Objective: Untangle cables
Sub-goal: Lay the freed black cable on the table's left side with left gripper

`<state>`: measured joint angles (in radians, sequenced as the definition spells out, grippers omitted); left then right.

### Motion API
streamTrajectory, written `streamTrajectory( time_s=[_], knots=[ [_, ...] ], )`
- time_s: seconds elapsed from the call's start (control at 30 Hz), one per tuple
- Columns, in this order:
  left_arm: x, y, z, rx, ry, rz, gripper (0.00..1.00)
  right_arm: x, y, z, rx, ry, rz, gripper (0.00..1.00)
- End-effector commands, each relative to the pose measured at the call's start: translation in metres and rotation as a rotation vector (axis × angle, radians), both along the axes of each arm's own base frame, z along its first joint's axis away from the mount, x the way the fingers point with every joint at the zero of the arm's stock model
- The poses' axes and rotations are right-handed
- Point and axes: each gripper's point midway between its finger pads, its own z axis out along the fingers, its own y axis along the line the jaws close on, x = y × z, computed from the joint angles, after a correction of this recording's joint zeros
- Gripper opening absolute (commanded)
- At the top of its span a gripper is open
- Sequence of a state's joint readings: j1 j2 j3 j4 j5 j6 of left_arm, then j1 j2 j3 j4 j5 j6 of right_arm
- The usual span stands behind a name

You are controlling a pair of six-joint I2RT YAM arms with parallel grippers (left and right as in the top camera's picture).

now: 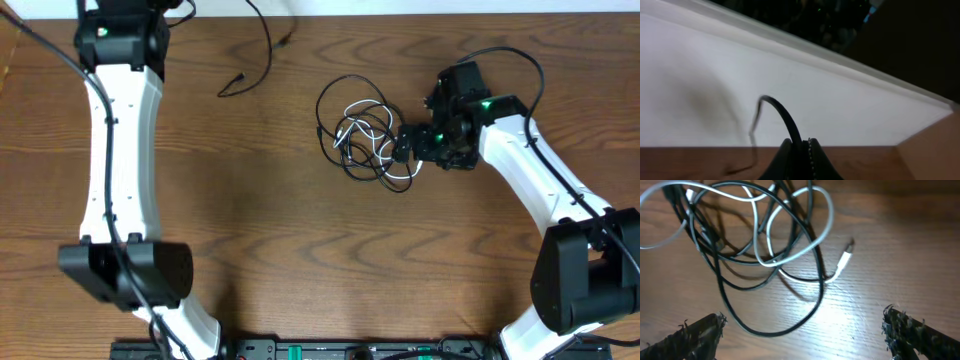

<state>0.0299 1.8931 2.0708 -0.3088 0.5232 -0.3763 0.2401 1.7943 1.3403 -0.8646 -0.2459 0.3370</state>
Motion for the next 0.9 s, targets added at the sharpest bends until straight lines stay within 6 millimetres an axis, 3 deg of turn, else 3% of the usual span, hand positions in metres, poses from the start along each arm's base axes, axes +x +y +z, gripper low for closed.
streamTrajectory(
  time_s=[0.0,0.1,0.2,0.23,0.27,0.3,0.33,0.4,0.43,0.47,0.5,0.53,0.57,0.7,0.8,0.87],
  knots=[
    [0.034,0.043,-0.043,0.05,0.048,0.123,0.07,-0.004,-0.003,0.0,-0.004,0.021,-0.01,0.99],
    [0.055,0.09,-0.079,0.117,0.082,0.235,0.08,-0.01,-0.004,-0.001,-0.01,0.044,-0.011,0.99],
    [0.068,0.149,-0.121,0.202,0.137,0.38,0.08,-0.017,-0.006,-0.003,-0.018,0.075,-0.011,0.99],
    [0.071,0.184,-0.142,0.26,0.17,0.46,0.08,-0.019,-0.007,-0.003,-0.02,0.085,-0.011,0.99],
    [0.07,0.205,-0.154,0.293,0.191,0.512,0.07,-0.021,-0.007,-0.003,-0.022,0.092,-0.011,0.99],
    [0.064,0.252,-0.178,0.369,0.245,0.628,0.07,-0.022,-0.007,-0.003,-0.023,0.096,-0.011,0.99],
    [0.057,0.281,-0.188,0.428,0.27,0.692,0.08,-0.023,-0.008,-0.003,-0.023,0.099,-0.011,0.99],
    [0.045,0.319,-0.193,0.511,0.294,0.769,0.08,-0.024,-0.008,-0.004,-0.025,0.105,-0.011,0.99],
    [0.038,0.337,-0.191,0.534,0.294,0.804,0.14,-0.024,-0.008,-0.004,-0.026,0.106,-0.011,0.99],
    [0.03,0.361,-0.183,0.545,0.274,0.849,0.59,-0.025,-0.008,-0.004,-0.025,0.107,-0.011,0.99],
    [0.026,0.371,-0.176,0.543,0.257,0.87,0.85,-0.025,-0.008,-0.004,-0.026,0.108,-0.011,0.99],
    [0.02,0.383,-0.169,0.542,0.241,0.896,0.97,-0.025,-0.008,-0.004,-0.026,0.108,-0.011,0.99],
    [0.013,0.395,-0.16,0.537,0.227,0.916,0.97,-0.026,-0.007,-0.004,-0.026,0.11,-0.009,0.99],
    [0.002,0.402,-0.159,0.523,0.247,0.905,0.97,-0.026,-0.007,-0.004,-0.026,0.11,-0.01,0.99],
    [-0.001,0.39,-0.174,0.469,0.309,0.855,0.97,-0.026,-0.007,-0.004,-0.026,0.111,-0.01,0.99],
    [-0.001,0.369,-0.193,0.4,0.373,0.761,0.97,-0.026,-0.008,-0.004,-0.026,0.114,-0.01,0.99]
  ],
)
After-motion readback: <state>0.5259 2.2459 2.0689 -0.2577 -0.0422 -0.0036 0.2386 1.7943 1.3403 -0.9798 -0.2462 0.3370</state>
